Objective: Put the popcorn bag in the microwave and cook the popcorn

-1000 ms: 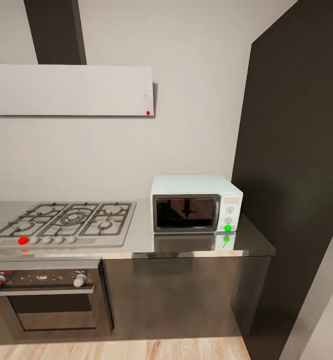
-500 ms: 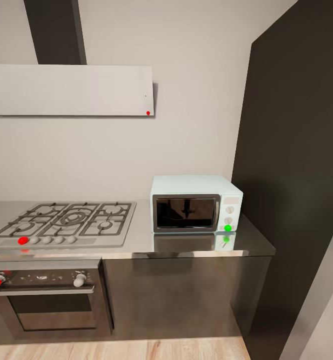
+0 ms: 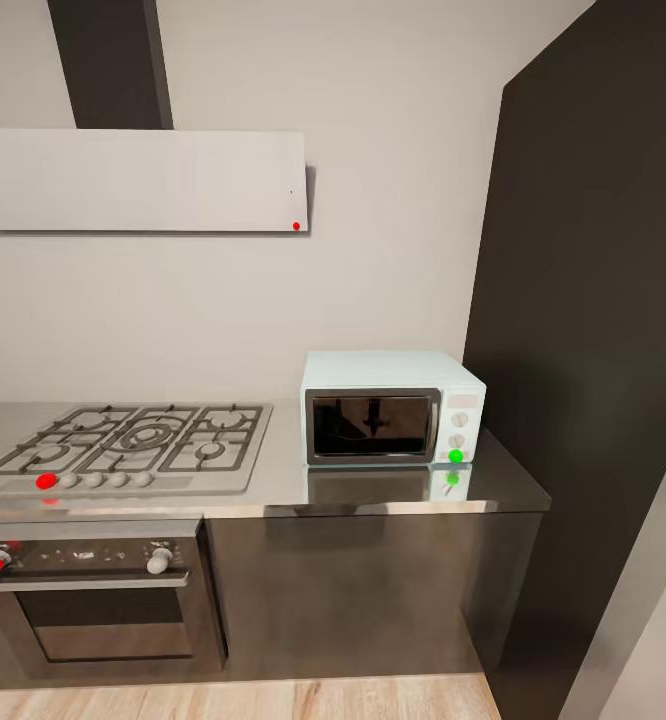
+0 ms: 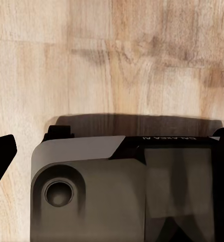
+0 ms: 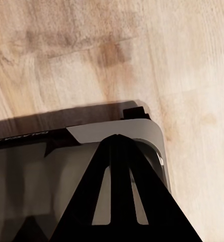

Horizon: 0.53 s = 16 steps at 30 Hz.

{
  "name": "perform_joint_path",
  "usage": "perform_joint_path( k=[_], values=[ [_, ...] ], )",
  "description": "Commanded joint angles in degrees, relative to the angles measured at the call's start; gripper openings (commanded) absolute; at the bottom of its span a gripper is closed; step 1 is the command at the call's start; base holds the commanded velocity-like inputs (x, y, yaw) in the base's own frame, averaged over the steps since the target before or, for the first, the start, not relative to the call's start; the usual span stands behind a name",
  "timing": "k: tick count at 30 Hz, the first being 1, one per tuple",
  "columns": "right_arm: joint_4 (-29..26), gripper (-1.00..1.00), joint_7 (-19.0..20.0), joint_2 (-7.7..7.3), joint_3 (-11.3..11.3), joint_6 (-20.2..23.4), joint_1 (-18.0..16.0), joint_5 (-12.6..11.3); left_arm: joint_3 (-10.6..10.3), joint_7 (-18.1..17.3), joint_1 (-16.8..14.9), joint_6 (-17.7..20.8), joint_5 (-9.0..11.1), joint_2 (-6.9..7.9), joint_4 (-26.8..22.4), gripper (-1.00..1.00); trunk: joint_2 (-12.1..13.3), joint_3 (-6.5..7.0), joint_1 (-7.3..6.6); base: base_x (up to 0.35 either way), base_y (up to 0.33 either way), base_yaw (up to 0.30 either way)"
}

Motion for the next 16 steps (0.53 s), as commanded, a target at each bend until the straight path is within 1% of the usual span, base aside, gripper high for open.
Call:
perform_joint_path(
  k=[1, 16],
  values=[
    [0.2, -1.0, 0.3, -0.03, -0.4, -0.3, -0.1, -0.2, -0.5, -0.2, 0.0, -0.1, 0.6, 0.02, 0.0, 1.0, 0.0, -0.07, 0.0, 0.0, 0.0, 0.0],
    [0.2, -1.0, 0.4, 0.02, -0.4, -0.3, -0.1, -0.2, -0.3, -0.2, 0.0, -0.1, 0.8, -0.06, 0.0, 1.0, 0.0, -0.07, 0.0, 0.0, 0.0, 0.0]
  ],
)
